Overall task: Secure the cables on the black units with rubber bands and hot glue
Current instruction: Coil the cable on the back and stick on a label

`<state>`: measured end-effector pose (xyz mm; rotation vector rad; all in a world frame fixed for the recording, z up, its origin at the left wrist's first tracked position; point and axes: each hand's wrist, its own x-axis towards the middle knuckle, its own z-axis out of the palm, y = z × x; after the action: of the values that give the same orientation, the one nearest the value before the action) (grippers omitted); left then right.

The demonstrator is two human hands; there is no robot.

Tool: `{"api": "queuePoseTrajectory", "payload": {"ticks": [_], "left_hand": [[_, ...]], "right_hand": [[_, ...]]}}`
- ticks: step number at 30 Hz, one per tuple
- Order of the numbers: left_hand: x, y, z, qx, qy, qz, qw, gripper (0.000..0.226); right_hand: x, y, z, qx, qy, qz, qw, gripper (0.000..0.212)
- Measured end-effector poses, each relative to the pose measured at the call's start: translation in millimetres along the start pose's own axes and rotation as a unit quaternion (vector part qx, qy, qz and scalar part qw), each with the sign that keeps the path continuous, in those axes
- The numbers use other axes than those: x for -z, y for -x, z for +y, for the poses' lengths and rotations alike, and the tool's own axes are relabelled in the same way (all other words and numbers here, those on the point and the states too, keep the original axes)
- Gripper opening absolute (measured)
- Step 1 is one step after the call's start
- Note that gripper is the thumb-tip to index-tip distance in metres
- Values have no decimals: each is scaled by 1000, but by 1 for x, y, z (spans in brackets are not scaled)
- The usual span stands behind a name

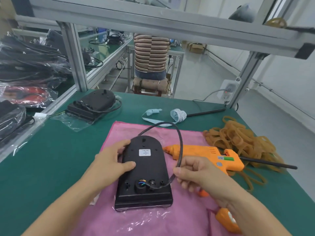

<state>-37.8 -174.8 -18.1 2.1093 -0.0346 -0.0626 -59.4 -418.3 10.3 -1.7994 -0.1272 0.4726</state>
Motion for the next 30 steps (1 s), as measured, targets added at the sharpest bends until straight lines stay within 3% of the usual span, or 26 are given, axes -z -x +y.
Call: {"api": "queuePoseTrajectory", "payload": {"ticks": [5, 10, 13, 16, 19, 24, 25, 27, 30], "left_hand": [[-8, -1, -12, -22, -5, 10, 1000, 54], [-6, 2, -10, -34, -19, -2, 999, 51], [-10, 13, 3, -90, -68, 26, 993, 57], [-23, 34, 23, -157, -101, -61, 981, 70], [-35, 41, 23, -182, -186, -74, 963, 56], [-39, 38, 24, -140, -76, -21, 987, 28], [-40, 36, 24, -132, -67, -19, 989, 32], [-42, 33, 26, -106, -41, -13, 993, 46], [-41, 28, 33, -99, -90, -27, 991, 57]], "right_hand": [[-8, -6, -6, 79, 8, 2, 997, 16], [-13, -22, -6, 31, 46, 16, 998, 18], [-12, -23, -7, 40, 82, 19, 996, 15], [-13, -24, -10, 58, 63, 6, 996, 8], [-17, -28, -9, 49, 78, 10, 996, 12], [-22, -31, -4, 20, 76, 42, 996, 23], [-23, -32, -4, 18, 80, 48, 995, 24], [-27, -36, -7, 25, 176, 69, 982, 26], [-31, -40, -11, 29, 378, 105, 920, 27]]}}
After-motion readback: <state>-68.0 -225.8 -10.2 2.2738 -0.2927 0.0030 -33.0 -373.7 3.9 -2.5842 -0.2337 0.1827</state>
